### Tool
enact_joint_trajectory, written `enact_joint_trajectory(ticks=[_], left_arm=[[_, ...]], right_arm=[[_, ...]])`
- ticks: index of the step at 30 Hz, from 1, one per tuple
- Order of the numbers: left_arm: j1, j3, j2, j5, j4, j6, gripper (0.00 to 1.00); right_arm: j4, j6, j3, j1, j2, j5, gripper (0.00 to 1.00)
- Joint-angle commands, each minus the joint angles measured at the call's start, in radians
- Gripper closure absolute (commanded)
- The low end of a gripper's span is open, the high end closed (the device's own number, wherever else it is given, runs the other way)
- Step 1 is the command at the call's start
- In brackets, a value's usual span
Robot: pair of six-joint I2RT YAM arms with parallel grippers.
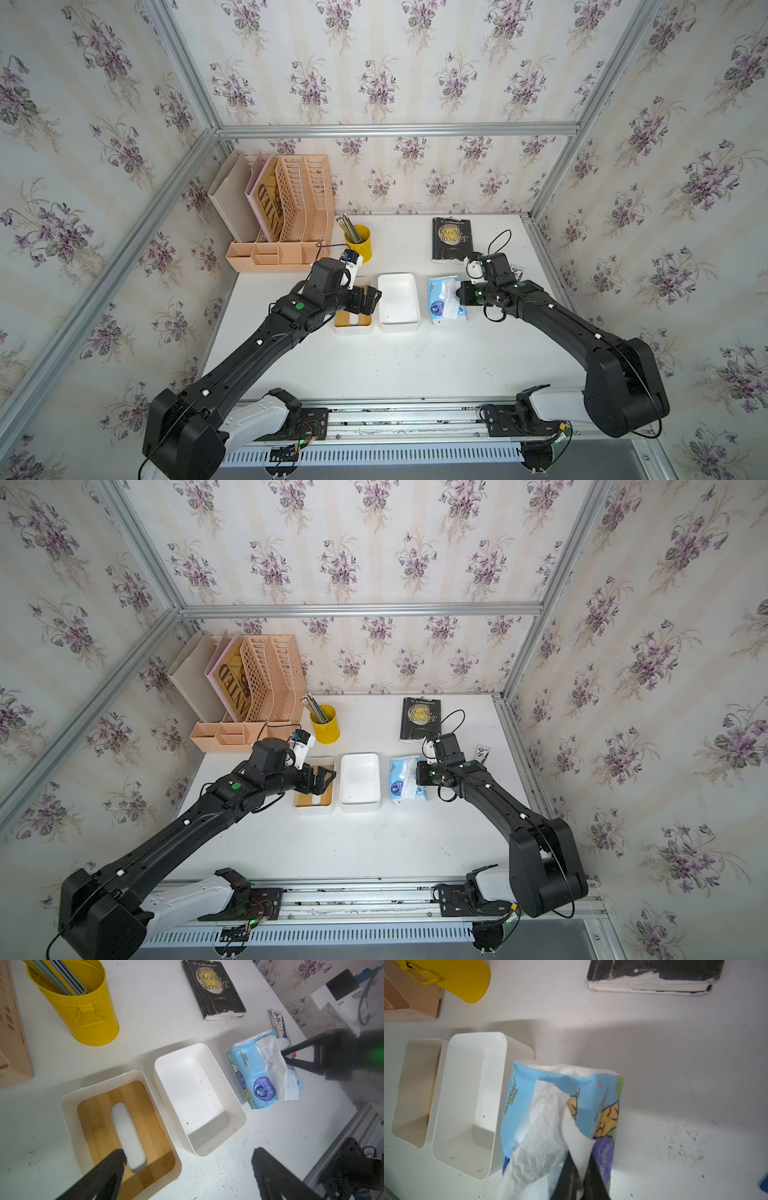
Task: Put the tissue paper into the tissue box
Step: Pick up the paper towel from the center of the board, then place the paper towel in the tissue box.
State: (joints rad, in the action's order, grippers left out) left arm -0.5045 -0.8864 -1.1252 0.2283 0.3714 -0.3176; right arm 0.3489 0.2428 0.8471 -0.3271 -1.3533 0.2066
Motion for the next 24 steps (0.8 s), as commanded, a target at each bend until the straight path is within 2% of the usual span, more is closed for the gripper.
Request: enact_joint_trajectory(ticks=[1,13,20,24], left_arm=[[0.0,-0.005,0.001,0.005,-0.02,-0.003,0.01],[0.001,-0.003,0.026,-0.007,-0.022,-0.01,0.01],[0.0,0.016,0.064,0.013,-0.049,0.002,0.01],[0.0,0.022,0.079,-0.017,-0.035,0.002,0.01]], right_arm=[[0.018,0.01,0.025,-0.003,0.018,0.033,1.0],[0.101,0.047,0.203,-0.091,0.048,0.056,1.0],[0.07,0.08,0.252,-0.152,-0.003,0.071,1.0],[0.033,0.101,0.269,-0.19,-0.046,0.074,1.0]])
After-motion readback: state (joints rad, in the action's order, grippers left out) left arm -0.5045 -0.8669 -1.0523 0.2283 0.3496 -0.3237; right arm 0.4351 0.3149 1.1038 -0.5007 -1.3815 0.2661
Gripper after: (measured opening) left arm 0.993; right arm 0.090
